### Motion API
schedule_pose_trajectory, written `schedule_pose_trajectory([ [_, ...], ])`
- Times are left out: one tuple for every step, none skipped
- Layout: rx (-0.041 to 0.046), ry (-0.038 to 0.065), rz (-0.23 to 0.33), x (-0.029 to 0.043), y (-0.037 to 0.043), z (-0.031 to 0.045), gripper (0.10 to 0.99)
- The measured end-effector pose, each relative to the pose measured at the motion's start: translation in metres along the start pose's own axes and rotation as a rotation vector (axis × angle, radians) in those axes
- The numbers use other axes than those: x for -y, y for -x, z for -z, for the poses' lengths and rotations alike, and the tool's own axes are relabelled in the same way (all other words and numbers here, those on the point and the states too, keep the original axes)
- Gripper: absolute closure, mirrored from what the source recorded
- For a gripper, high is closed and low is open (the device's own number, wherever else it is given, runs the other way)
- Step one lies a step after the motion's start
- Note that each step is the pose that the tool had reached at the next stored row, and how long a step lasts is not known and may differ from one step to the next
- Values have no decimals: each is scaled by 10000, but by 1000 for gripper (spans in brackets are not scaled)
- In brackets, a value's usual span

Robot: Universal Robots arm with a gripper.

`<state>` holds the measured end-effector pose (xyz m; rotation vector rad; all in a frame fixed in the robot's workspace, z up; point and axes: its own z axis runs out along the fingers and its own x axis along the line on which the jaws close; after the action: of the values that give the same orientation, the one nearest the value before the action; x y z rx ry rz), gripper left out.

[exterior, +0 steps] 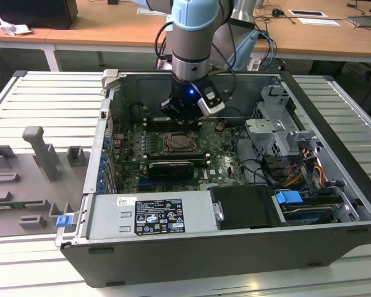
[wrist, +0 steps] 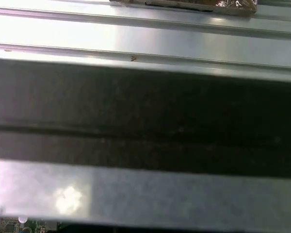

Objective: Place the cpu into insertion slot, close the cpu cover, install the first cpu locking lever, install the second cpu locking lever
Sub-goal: 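Install the first cpu locking lever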

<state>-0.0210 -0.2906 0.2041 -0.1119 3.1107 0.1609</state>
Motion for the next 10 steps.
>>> schedule_pose_trajectory([
  [-1, -20, 0, 0, 1, -2, 980],
  [-2, -38, -1, 0, 2, -3, 980],
  [-2, -65, -1, 1, 3, -7, 980],
  [-1, -77, -1, 1, 4, -14, 980],
  [-1, -77, -1, 1, 5, -24, 980],
  [-3, -83, -1, 2, 5, -26, 980],
  [-4, -83, 0, 3, 5, -28, 980],
  [-4, -84, 0, 3, 5, -28, 980],
  [-4, -84, 0, 3, 5, -28, 980],
  [-4, -83, 0, 1, 6, -21, 980],
])
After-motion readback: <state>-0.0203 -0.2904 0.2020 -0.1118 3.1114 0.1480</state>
